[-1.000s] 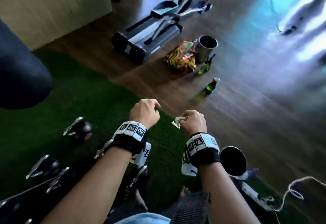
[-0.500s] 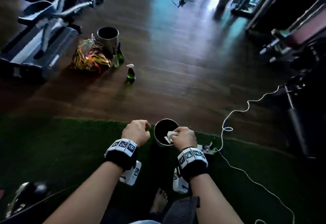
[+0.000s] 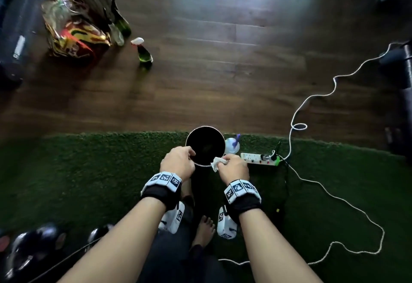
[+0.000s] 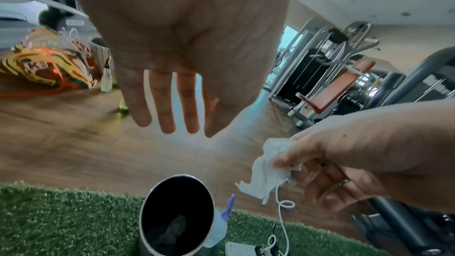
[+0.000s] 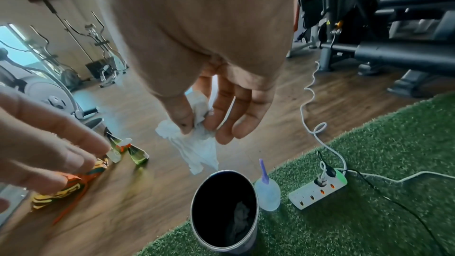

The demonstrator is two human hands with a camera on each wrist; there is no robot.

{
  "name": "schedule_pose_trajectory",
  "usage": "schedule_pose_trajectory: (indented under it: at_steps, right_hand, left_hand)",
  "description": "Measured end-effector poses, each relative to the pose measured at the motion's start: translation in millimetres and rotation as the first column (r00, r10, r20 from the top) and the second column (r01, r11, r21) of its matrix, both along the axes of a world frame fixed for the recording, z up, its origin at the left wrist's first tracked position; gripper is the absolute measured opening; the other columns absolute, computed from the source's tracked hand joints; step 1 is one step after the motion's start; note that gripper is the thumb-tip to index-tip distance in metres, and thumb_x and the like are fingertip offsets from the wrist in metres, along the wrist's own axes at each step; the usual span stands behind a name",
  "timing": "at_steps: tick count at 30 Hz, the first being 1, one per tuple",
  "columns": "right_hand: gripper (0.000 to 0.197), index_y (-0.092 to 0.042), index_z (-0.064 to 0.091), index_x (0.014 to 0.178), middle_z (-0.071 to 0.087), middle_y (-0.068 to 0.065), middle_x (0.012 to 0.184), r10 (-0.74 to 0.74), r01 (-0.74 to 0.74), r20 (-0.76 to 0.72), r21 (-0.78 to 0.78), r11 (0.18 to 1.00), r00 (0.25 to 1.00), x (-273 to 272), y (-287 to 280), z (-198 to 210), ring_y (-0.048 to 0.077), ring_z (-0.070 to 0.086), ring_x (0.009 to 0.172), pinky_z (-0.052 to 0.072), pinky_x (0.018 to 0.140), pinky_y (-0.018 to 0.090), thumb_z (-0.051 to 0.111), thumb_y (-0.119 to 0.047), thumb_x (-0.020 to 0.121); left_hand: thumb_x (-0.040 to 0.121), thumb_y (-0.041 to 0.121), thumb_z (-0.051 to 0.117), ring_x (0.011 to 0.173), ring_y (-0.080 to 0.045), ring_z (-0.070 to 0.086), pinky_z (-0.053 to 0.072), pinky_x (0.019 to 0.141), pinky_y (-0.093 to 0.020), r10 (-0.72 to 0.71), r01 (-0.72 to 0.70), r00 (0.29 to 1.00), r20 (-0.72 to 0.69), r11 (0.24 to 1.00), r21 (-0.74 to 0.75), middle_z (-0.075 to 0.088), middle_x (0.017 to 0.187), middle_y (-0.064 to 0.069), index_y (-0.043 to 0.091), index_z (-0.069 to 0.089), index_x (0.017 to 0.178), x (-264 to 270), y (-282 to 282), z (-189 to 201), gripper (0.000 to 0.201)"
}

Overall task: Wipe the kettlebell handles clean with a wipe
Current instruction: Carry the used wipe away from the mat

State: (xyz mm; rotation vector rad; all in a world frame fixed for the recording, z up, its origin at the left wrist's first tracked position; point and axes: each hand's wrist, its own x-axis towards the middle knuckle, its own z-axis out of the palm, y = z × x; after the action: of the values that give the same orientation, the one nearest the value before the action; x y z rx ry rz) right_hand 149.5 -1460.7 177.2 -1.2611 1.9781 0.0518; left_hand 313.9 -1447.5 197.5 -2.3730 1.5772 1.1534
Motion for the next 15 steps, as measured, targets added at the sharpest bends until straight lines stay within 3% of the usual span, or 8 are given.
schedule_pose_trajectory:
  at_steps: [5, 9, 15]
  right_hand:
    - [0.017, -0.025, 0.074, 0.093, 0.072, 0.005, 0.098, -0.033, 0.035, -0.026, 0.097, 0.995, 0.999, 13, -60, -107, 0.030, 0.068, 0.094, 0.054, 0.078, 0.031, 0.064, -0.031, 0.082]
    - [0.017, -0.028, 0.073, 0.096, 0.072, 0.005, 0.104, -0.025, 0.028, -0.018, 0.195, 0.980, 1.000, 25, -99, -202, 0.030, 0.067, 0.098, 0.053, 0.081, 0.032, 0.063, -0.027, 0.082]
    - [0.044, -0.027, 0.060, 0.128, 0.067, 0.010, 0.123, 0.063, -0.069, 0.030, 0.298, 0.952, 0.998, 36, -124, -311, 0.031, 0.063, 0.114, 0.053, 0.091, 0.036, 0.064, -0.019, 0.085]
  left_hand:
    - [0.090, 0.020, 0.056, 0.109, -0.030, 0.065, 0.053, 0.090, -0.040, -0.089, 0.089, 0.996, 0.002, 0.994, 0.059, 0.064, 0.117, 0.000, 0.035, 0.067, 0.119, 8, -65, -118, 0.035]
    - [0.088, 0.016, 0.056, 0.113, -0.031, 0.064, 0.052, 0.092, -0.040, -0.141, 0.140, 0.990, -0.001, 0.980, 0.141, 0.063, 0.121, -0.003, 0.033, 0.067, 0.121, 19, -109, -216, 0.039]
    - [0.083, 0.013, 0.061, 0.117, -0.031, 0.063, 0.053, 0.099, -0.042, -0.132, 0.134, 0.991, -0.025, 0.961, 0.241, 0.065, 0.128, -0.004, 0.030, 0.068, 0.120, 27, -133, -313, 0.041]
